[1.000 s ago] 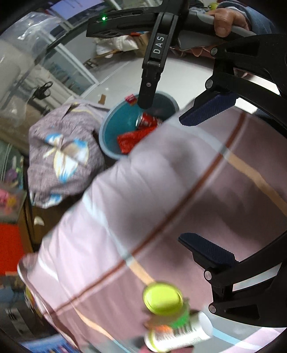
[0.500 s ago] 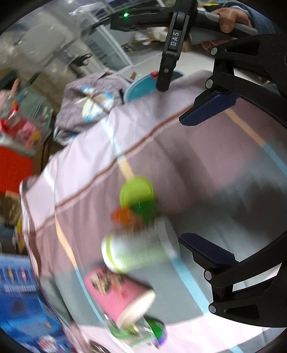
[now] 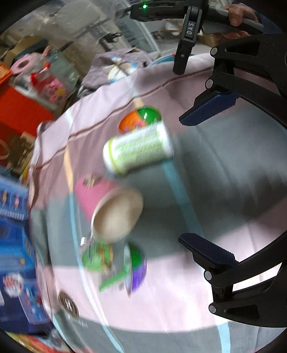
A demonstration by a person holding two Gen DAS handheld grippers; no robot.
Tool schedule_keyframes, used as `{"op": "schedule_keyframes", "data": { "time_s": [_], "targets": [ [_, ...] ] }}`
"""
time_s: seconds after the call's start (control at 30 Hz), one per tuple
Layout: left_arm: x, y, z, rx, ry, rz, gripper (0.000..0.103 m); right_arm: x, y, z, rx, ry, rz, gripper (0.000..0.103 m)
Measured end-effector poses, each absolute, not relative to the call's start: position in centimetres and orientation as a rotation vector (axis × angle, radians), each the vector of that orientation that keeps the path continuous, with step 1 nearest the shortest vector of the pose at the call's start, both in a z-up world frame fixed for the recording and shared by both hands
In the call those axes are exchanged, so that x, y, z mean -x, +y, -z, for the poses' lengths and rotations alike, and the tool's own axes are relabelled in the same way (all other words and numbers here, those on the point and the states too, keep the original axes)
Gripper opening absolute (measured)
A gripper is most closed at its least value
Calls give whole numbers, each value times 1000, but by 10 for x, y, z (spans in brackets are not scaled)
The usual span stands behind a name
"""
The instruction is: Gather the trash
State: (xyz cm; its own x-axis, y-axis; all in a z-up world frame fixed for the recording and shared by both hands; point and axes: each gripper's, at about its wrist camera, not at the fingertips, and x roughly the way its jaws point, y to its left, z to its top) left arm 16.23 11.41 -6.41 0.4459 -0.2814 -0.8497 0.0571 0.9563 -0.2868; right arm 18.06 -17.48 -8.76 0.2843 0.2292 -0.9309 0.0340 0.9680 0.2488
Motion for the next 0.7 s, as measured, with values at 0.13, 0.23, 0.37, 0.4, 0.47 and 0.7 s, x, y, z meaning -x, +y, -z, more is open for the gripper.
{"op": "schedule_keyframes", "data": {
  "time_s": [0.13,0.23,0.37,0.4,0.47,0.7],
  "targets": [
    [-160,156,64,277,1060,135,98,-189,-148,85,-221,1274,-185,85],
    [-162,182,66,296,1050,84,97,-195,-131,81,-221,1241,-232,85],
    [-169,201,69,281,1051,56,98,-207,-113,76,-199,1198,-263,83],
    [-173,205,69,286,1056,62,97,-211,-110,77,-220,1200,-274,79],
    [-181,214,69,327,1063,78,97,-219,-106,78,-258,1213,-288,58],
    [-205,230,66,389,1050,67,85,-238,-87,84,-317,1235,-348,40]
  ]
}}
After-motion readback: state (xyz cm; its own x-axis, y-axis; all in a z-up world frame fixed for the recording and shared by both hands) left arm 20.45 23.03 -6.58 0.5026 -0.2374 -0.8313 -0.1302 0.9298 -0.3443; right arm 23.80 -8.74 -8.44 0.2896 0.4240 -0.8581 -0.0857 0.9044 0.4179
